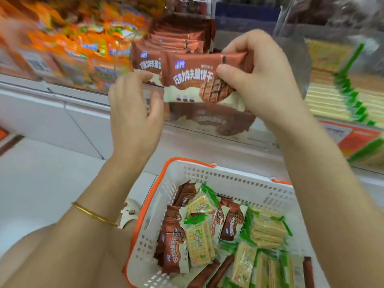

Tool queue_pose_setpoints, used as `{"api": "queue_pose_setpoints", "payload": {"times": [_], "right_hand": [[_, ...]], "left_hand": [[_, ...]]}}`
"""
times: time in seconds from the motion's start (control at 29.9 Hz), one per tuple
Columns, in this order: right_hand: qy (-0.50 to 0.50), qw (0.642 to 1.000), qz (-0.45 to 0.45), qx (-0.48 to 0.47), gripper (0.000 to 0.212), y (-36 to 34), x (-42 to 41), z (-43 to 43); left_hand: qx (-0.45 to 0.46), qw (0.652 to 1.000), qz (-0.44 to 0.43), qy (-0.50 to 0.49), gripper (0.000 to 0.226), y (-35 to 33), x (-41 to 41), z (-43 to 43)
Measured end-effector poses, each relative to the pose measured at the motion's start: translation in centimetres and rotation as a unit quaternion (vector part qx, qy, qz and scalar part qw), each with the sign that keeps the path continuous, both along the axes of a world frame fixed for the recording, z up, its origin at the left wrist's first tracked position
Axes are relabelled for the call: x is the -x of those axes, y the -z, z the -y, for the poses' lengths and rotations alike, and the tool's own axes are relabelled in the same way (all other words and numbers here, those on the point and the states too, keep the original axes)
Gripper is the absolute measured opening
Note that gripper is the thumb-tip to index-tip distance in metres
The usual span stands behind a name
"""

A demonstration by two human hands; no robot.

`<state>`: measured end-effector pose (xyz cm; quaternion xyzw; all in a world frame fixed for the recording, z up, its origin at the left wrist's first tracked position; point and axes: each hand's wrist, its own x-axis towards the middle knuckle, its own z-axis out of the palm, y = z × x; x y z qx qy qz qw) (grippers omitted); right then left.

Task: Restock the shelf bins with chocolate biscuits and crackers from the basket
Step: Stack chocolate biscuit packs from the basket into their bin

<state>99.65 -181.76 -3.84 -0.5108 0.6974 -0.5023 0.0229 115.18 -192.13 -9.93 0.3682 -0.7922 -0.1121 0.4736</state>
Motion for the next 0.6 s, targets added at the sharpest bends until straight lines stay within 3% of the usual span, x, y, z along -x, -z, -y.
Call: {"api": "queue_pose_setpoints", "payload": {"times": [0.13, 0.23, 0.37, 0.6], "right_hand": [[0.029, 0.998, -0.016, 0.045, 0.017, 0.0, -1.1, 6.2], [0.052, 0.990, -0.133, 0.001, 0.020, 1.1, -2.1, 9.9], [0.130, 0.941, -0.303, -0.078, 0.033, 2.1, -2.0, 11.4], [0.105, 0.944, -0.294, -0.108, 0.047, 1.1, -1.1, 11.1]], "left_hand": [[-0.005, 0.997, 0.078, -0.016, 0.046, 0.6, -0.1, 1.4], [-0.011, 0.988, 0.151, -0.006, 0.056, 1.2, 0.2, 1.9], [-0.008, 0.977, 0.212, -0.020, 0.063, 1.6, 0.6, 2.0], [-0.004, 0.972, 0.232, -0.029, 0.064, 1.2, 0.6, 1.8]]}}
